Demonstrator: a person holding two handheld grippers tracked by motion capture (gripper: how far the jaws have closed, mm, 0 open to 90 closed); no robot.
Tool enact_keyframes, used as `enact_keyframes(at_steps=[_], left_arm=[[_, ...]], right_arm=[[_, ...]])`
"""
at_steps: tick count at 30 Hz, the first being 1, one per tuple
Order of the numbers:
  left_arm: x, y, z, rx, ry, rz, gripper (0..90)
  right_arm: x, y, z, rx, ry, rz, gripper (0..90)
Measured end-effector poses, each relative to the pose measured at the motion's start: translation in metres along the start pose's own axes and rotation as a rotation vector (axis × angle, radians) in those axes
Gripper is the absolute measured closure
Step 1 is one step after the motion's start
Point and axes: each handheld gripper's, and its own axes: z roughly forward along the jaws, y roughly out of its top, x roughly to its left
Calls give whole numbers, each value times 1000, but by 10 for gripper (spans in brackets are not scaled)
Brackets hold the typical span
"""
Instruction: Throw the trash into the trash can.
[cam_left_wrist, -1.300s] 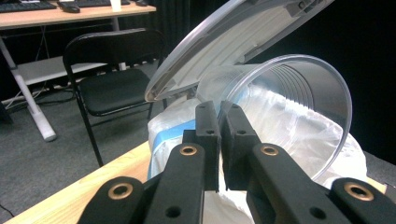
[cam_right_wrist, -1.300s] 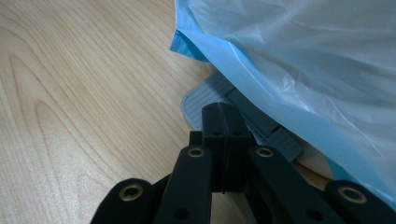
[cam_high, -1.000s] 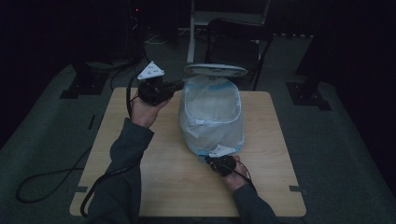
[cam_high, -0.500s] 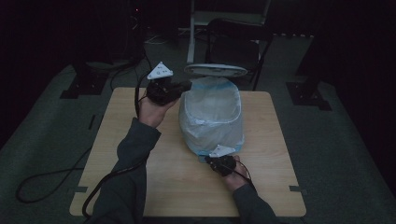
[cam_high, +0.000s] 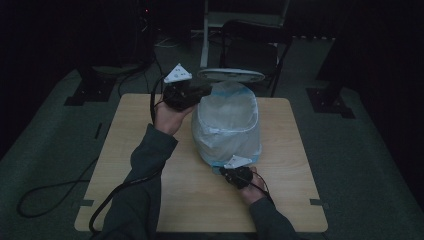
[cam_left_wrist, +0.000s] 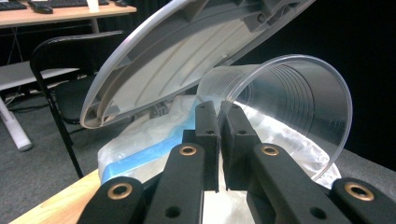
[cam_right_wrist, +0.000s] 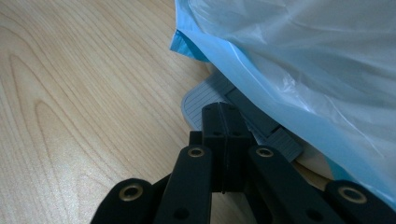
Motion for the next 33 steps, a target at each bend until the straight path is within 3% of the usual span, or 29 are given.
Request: enact_keyframes(at_steps=[1,3,4,7,11,12,13,16,19,30,33], left_arm=[[0,0,0,-1,0,0,870],[0,1,1,-2,-2,1,870],[-1,1,1,-3,-3,1,870],[-1,2,1,-1,-5,2,871],[-2,3,2,-6,-12,3,870],[-3,3,3,-6,-16,8,868],[-3,3,3,-8,-24,16,854],[-5,2,5,-1,-43,26,702],[-4,1,5,-1,-50,20,672],[3,-3,-15,-29,-24,17,639],[10,-10,-22,-29,-6,7,639]], right_arm=[[2,0,0,-6,7,21,900],[0,0,0,0,1,1,900],[1,0,0,-5,7,20,900],[0,0,0,-1,2,3,900],[2,0,0,-5,8,20,900],[0,0,0,-1,3,3,900],[1,0,0,-5,9,20,900],[1,0,0,-4,8,14,900],[2,0,0,-5,9,21,900],[1,0,0,-2,6,9,900],[0,0,0,-2,6,6,900]])
